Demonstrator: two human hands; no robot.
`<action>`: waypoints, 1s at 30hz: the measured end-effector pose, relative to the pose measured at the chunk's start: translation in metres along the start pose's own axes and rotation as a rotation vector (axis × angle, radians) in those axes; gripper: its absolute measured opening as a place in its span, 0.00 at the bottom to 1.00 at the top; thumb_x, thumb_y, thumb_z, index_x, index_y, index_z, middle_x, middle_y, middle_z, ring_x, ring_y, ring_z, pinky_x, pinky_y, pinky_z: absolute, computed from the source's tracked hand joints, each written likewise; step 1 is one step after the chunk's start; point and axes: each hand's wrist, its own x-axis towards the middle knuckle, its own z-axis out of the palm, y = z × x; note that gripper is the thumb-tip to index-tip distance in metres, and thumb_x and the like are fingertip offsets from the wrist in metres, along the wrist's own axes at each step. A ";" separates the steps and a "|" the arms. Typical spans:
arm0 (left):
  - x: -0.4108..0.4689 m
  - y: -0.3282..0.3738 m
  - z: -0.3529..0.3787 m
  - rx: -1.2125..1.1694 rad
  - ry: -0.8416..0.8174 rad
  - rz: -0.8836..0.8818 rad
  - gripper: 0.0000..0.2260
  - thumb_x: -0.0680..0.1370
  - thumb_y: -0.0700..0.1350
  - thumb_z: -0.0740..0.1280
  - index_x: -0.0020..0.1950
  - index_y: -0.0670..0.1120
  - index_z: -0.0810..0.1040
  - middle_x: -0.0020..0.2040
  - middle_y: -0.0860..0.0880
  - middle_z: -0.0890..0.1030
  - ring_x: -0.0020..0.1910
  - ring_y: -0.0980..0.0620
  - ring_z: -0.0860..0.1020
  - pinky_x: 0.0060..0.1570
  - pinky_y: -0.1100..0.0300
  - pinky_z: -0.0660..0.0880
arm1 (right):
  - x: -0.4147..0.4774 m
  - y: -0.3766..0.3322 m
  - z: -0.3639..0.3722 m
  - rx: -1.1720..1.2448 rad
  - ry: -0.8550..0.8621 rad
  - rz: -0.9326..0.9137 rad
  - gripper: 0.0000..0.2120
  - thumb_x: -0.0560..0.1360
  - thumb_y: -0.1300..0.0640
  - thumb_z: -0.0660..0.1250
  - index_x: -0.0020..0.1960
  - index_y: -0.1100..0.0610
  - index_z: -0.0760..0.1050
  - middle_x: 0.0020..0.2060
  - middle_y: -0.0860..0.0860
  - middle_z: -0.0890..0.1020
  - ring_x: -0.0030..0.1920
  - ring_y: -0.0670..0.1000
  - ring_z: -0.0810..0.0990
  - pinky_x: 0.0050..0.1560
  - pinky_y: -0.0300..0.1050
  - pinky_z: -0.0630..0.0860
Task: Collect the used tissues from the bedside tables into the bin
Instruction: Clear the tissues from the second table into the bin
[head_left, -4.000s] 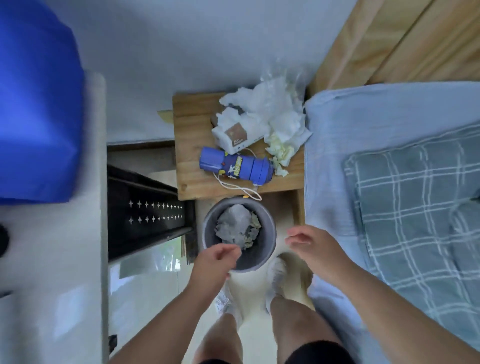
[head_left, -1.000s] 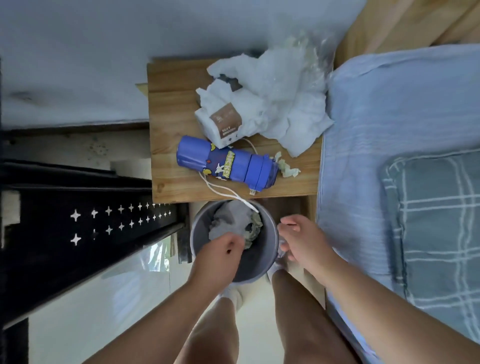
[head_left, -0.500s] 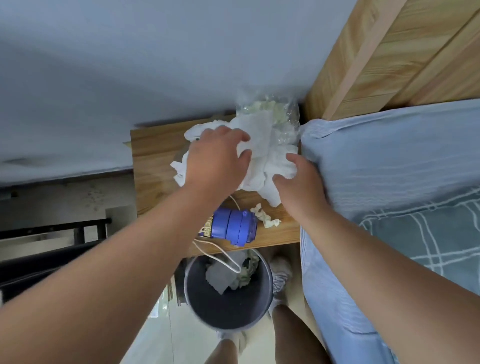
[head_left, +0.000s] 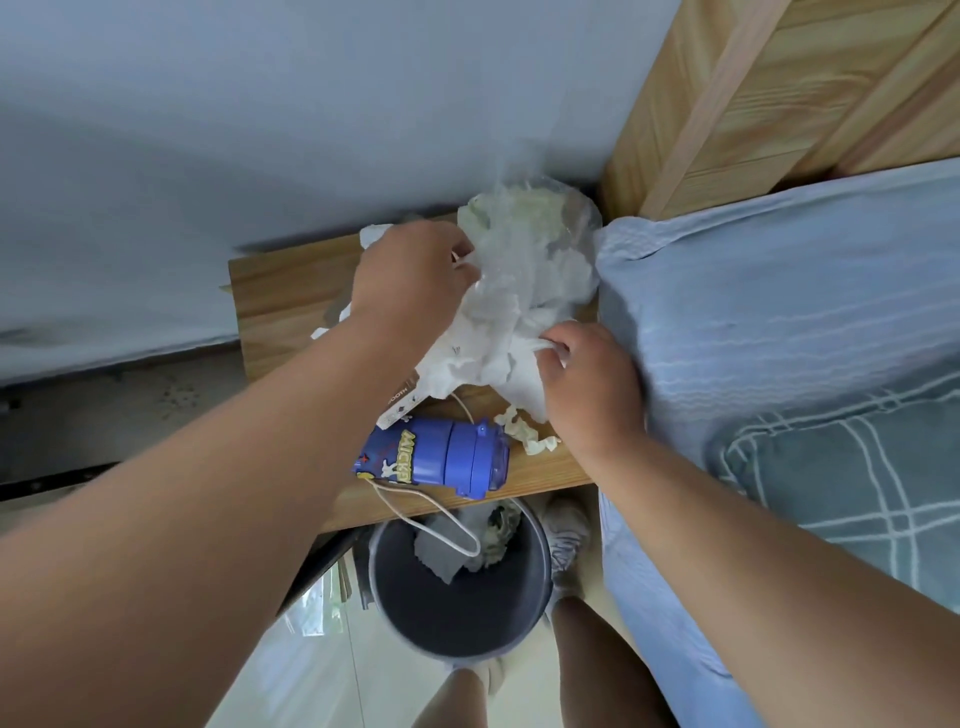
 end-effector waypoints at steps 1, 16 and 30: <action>-0.004 -0.001 -0.005 -0.045 0.002 -0.002 0.10 0.79 0.51 0.72 0.58 0.51 0.86 0.50 0.49 0.86 0.52 0.46 0.82 0.43 0.57 0.68 | -0.002 -0.003 -0.003 0.023 0.020 -0.019 0.11 0.81 0.59 0.68 0.60 0.59 0.84 0.57 0.56 0.83 0.56 0.57 0.83 0.57 0.51 0.79; -0.139 -0.023 -0.048 -0.704 0.213 -0.246 0.07 0.81 0.51 0.72 0.43 0.58 0.83 0.39 0.56 0.85 0.30 0.62 0.81 0.29 0.74 0.72 | -0.074 -0.019 -0.064 0.303 0.137 0.084 0.11 0.79 0.49 0.63 0.54 0.48 0.83 0.43 0.46 0.87 0.44 0.46 0.86 0.48 0.55 0.84; -0.349 -0.072 0.052 -0.912 0.053 -0.803 0.07 0.81 0.54 0.69 0.45 0.59 0.85 0.35 0.52 0.86 0.35 0.58 0.84 0.42 0.56 0.76 | -0.179 0.000 -0.073 0.620 0.012 0.371 0.10 0.81 0.57 0.68 0.42 0.53 0.83 0.31 0.55 0.85 0.29 0.52 0.83 0.37 0.45 0.82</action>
